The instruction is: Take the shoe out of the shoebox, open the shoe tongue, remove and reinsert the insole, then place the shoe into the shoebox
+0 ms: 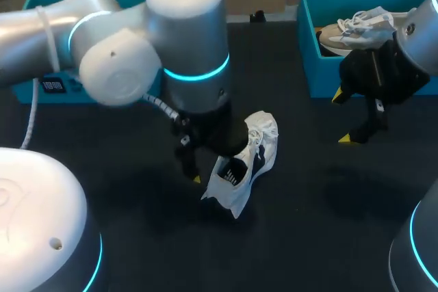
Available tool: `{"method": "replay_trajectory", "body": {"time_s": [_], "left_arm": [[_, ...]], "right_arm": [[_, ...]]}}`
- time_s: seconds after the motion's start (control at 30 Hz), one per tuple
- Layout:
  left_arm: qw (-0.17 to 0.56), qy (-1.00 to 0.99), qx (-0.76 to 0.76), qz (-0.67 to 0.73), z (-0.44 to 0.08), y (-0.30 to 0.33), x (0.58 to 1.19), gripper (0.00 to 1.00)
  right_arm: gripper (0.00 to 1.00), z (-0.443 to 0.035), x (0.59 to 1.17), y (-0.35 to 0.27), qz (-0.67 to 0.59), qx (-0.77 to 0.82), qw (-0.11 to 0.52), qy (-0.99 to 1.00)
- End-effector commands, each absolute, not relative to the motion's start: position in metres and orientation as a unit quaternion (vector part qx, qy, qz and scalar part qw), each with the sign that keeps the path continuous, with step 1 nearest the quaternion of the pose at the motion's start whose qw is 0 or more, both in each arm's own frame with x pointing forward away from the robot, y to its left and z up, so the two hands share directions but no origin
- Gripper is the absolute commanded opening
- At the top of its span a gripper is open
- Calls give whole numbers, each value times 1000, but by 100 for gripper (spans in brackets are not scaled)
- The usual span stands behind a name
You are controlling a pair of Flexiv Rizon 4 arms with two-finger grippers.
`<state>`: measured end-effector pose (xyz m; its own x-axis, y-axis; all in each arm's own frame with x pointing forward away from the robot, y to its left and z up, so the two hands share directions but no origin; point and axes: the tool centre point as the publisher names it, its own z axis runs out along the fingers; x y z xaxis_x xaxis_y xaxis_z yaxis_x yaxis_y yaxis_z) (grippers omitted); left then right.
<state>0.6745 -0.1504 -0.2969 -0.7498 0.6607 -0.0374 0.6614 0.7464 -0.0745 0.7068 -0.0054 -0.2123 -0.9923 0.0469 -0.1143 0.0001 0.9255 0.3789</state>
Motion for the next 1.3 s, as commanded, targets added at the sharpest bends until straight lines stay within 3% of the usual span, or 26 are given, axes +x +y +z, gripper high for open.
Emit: {"method": "replay_trajectory", "body": {"time_s": [0.03,0.8,1.3], "left_arm": [[41,936,346,-52,-304,-152,662,100],[60,949,308,-26,-363,-160,649,100],[35,952,302,-21,-393,-160,647,100]], "right_arm": [[100,-213,707,-5,192,12,61,979],[100,-213,707,-5,192,12,61,979],[100,-213,707,-5,192,12,61,979]]}}
